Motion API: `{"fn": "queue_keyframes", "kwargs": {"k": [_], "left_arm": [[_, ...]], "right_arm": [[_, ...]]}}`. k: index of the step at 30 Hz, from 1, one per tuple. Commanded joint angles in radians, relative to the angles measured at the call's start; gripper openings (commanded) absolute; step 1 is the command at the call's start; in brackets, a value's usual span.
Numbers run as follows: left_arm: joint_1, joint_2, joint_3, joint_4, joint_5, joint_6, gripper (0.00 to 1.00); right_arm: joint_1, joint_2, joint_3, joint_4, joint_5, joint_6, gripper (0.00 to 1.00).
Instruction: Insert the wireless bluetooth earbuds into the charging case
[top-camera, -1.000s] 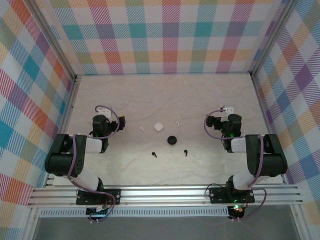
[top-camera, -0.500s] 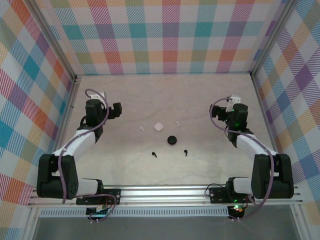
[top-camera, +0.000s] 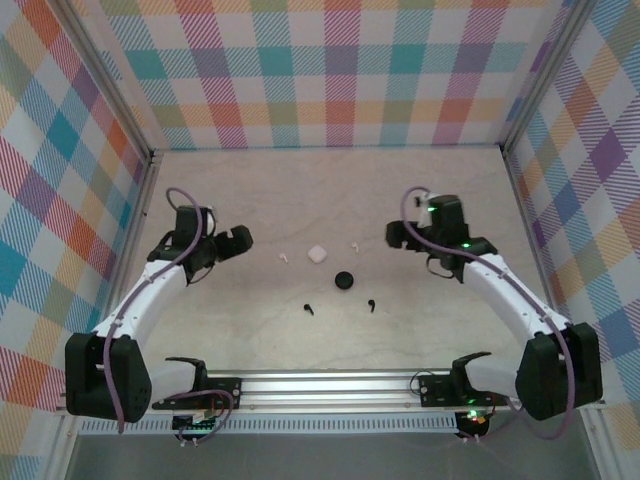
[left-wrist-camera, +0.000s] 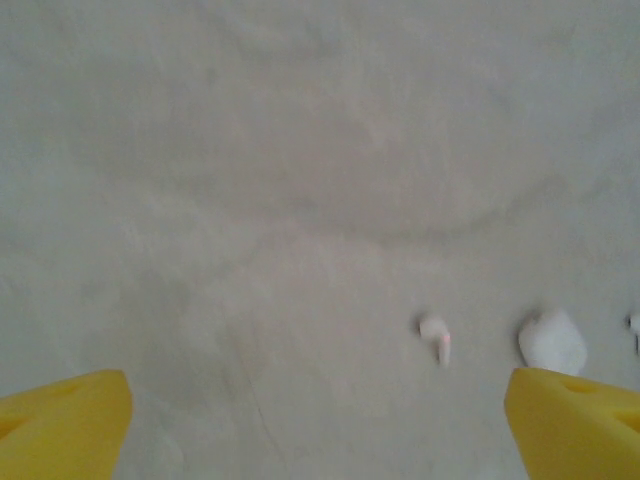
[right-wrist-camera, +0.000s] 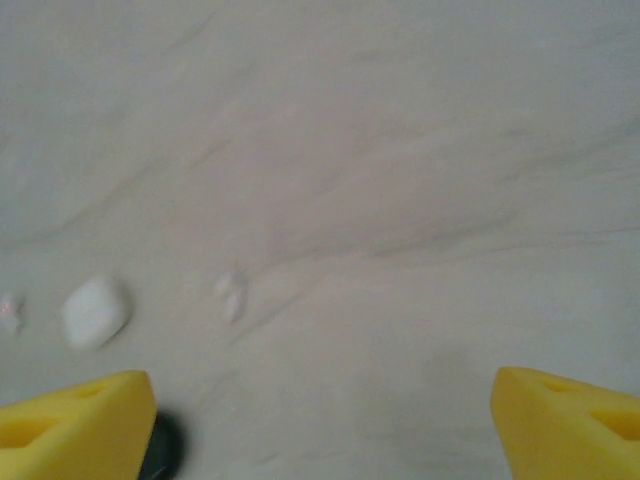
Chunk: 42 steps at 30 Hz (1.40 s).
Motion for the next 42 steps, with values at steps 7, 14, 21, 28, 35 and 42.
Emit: {"fn": "queue_keyframes", "kwargs": {"k": [7,14,21,28,35,42], "left_arm": [[-0.293,-0.159,-0.105,-0.101,-0.110,-0.219,0.81],[-0.341,-0.171,-0.173,-0.092,-0.134,-0.284,0.78],[-0.345,-0.186,-0.188,-0.089,-0.128,-0.267,0.78],[-0.345,-0.167,-0.181,-0.094,-0.136,-0.252,0.79],[-0.345,-0.160,-0.179,-0.100,-0.156,-0.241,0.80],[-0.345,-0.145,-0.172,-0.102,-0.163,-0.226,0.81]], "right_arm": [[0.328,0.350,0.318,-0.265,-0.051,0.003,0.75],[0.363,0.610,0.606,-0.436,-0.067,-0.139,0.71],[0.365,0.826,0.857,-0.611,-0.025,-0.260,0.68],[0.374,0.994,1.067,-0.716,0.014,-0.303,0.66],[0.395,1.113,1.194,-0.779,0.015,-0.318,0.68],[0.396,1.095,1.176,-0.739,-0.141,-0.289,0.67]]}}
